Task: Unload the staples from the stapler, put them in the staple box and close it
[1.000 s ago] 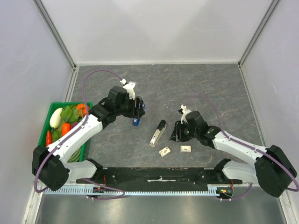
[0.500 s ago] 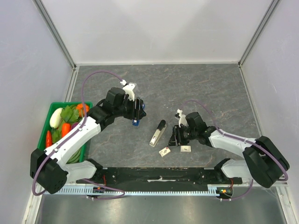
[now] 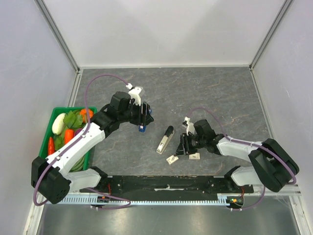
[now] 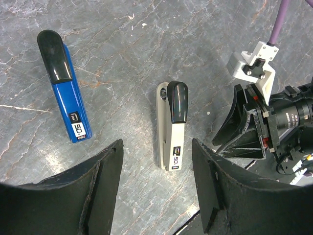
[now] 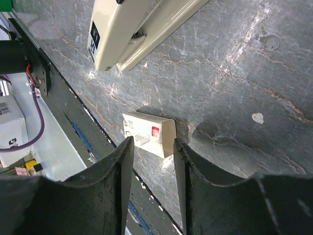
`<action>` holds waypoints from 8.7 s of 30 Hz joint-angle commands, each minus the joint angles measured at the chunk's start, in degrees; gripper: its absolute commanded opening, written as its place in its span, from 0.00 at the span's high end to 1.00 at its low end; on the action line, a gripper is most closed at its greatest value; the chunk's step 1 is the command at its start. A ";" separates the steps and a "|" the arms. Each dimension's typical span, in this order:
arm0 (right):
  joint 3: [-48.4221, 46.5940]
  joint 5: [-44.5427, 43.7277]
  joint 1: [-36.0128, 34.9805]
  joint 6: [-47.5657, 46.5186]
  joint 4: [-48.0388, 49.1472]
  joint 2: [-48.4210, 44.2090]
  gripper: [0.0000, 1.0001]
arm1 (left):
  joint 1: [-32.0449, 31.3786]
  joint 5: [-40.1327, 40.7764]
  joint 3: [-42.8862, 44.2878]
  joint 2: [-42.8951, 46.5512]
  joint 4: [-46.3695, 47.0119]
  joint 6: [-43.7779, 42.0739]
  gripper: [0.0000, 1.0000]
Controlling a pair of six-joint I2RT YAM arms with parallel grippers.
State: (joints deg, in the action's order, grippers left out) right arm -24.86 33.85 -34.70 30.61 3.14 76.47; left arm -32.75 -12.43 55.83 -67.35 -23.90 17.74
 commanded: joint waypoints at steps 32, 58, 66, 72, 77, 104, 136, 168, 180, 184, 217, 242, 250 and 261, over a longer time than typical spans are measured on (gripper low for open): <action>2.01 3.95 -1.16 3.93 8.11 2.46 0.82 | -0.03 -1.02 -0.20 1.61 1.58 1.42 0.36; -17.67 -15.11 -6.95 -5.56 -24.66 -10.99 1.00 | -0.03 -0.67 -0.46 1.79 1.40 1.60 0.36; -23.29 -28.65 -12.67 -7.76 -33.53 -8.53 1.00 | -0.12 0.12 -0.55 2.23 0.87 1.16 0.36; -26.11 -37.80 -16.62 -8.72 -38.47 -8.18 1.00 | -0.12 0.38 -0.46 1.96 0.96 1.33 0.36; -25.41 -40.97 -17.86 -7.93 -36.81 -7.91 1.00 | -0.12 0.38 -0.55 1.70 1.14 1.42 0.36; -12.15 -11.89 21.67 3.83 -14.13 -11.07 1.00 | -0.82 -1.81 -1.17 2.58 1.93 1.86 0.36; -2.82 -4.22 25.12 2.97 -14.55 -14.59 0.67 | -1.26 -2.25 -1.17 3.54 2.19 1.86 0.36; -20.40 -21.10 7.89 -4.50 -29.94 -18.62 0.36 | -14.71 8.99 1.91 -15.25 5.00 2.30 0.34; -19.61 -18.82 7.89 -6.53 -33.55 -24.08 0.31 | -15.15 10.32 6.92 -25.98 11.24 -0.25 0.20; -19.52 -18.29 7.98 -7.05 -33.81 -24.44 0.30 | -15.41 9.26 8.15 -28.88 11.68 -1.12 0.17; -24.17 -20.04 7.80 -10.92 -34.86 -24.00 0.33 | -17.87 11.22 19.04 -27.50 3.44 -12.89 0.98; -45.71 10.45 5.08 -25.77 -40.04 -17.14 0.39 | -9.61 -42.33 16.59 -2.88 -5.89 -21.08 0.98; -44.93 11.24 0.16 -25.34 -40.32 -17.84 0.41 | -9.61 -44.09 15.71 -1.47 -5.10 -20.64 0.98; -43.08 4.92 -10.21 -23.84 -36.97 -16.09 0.48 | -9.61 -45.23 15.01 -0.59 -3.44 -19.41 0.98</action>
State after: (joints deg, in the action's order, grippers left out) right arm -68.49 41.28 -43.07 6.44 -35.94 59.86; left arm -42.48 -53.21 70.15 -69.91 -31.16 -1.78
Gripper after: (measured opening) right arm 0.534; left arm 0.366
